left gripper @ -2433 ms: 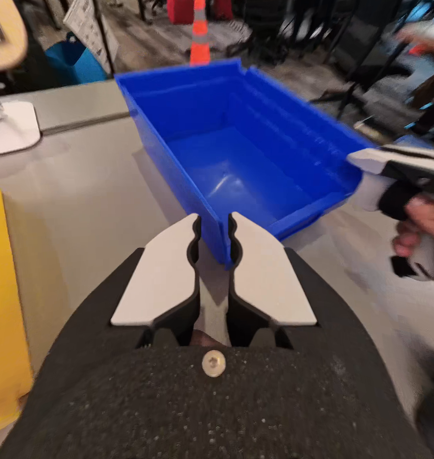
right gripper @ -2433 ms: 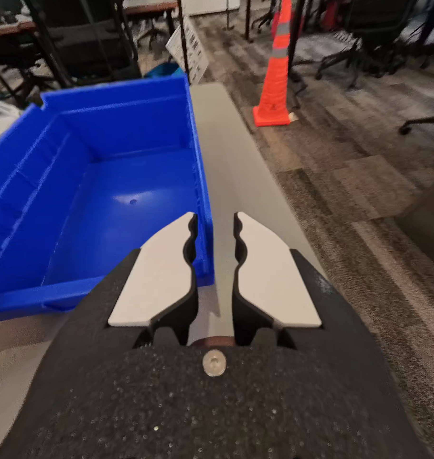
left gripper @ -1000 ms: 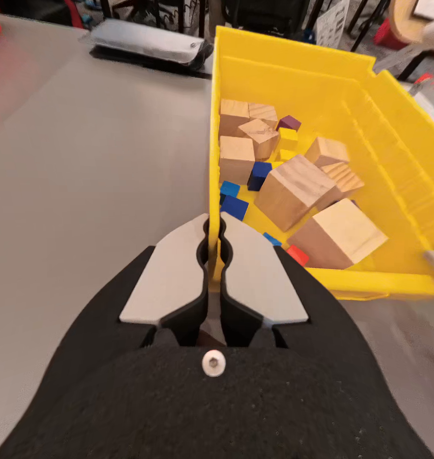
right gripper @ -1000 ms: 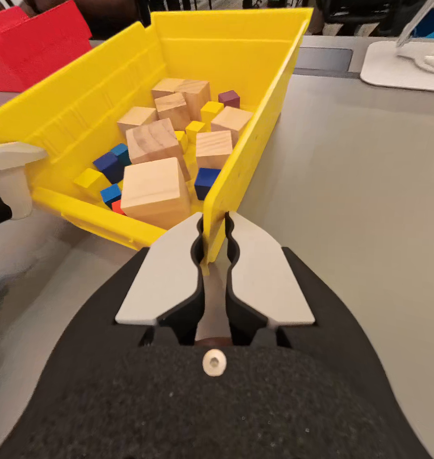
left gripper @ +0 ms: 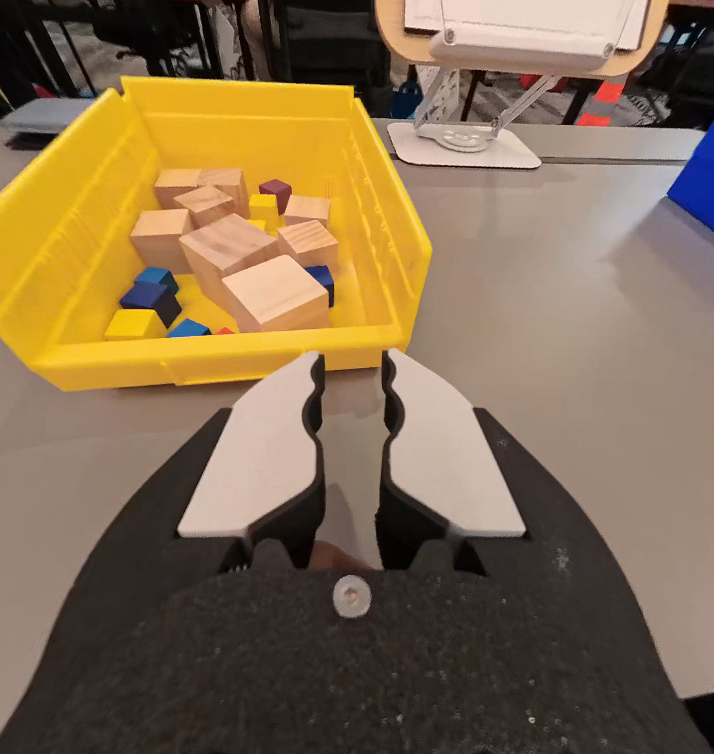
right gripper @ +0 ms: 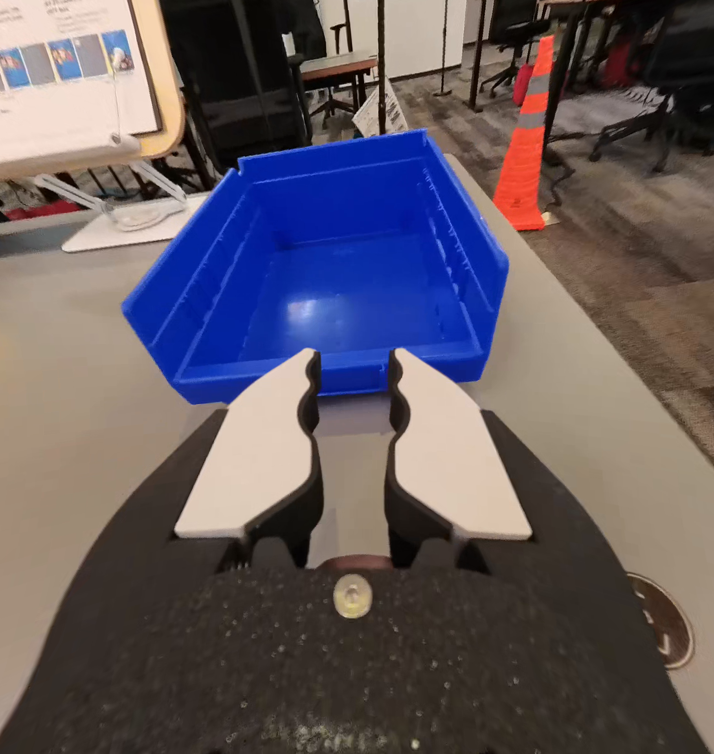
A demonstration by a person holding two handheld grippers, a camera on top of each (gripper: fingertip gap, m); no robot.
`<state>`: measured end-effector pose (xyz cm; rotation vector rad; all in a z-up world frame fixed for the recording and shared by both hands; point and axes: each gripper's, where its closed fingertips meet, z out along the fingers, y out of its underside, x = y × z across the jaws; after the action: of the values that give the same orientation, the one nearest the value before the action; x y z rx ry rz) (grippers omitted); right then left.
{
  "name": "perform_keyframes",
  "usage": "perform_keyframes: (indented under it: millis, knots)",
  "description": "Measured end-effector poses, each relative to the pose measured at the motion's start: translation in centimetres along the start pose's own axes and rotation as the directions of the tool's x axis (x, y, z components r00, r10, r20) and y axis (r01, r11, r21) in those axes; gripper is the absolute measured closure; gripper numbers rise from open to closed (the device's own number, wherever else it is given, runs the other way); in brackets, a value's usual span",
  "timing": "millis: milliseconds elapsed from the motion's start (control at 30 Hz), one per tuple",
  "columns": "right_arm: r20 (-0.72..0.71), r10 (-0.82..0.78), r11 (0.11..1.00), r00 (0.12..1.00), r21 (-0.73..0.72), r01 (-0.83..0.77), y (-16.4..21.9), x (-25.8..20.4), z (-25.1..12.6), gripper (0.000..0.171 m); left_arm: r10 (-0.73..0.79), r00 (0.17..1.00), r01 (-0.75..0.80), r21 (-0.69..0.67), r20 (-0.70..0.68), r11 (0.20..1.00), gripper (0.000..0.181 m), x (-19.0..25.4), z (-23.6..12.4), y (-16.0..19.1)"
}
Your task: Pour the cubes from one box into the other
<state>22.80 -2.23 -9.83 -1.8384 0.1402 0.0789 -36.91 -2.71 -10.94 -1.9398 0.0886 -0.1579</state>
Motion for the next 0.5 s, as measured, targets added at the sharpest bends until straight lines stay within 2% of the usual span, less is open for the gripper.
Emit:
perform_keyframes:
  millis: [100,333,500]
  knots:
    - [0.019,-0.06,0.998,0.998,0.005,0.06,0.1,-1.4,-0.1,0.141,-0.061,0.998,0.061,-0.004,-0.014,0.998,0.155,-0.7,0.1,0.0]
    - [0.044,-0.086,0.996,0.995,-0.028,0.087,1.0,-2.5,0.4,0.142,-0.112,0.994,0.112,-0.009,-0.013,0.994,0.155,-1.8,0.0,0.1]
    - [0.062,-0.027,0.998,0.998,-0.052,0.03,1.4,-2.3,0.7,0.143,-0.094,0.995,0.094,-0.014,-0.011,0.995,0.155,-1.7,0.2,0.2]
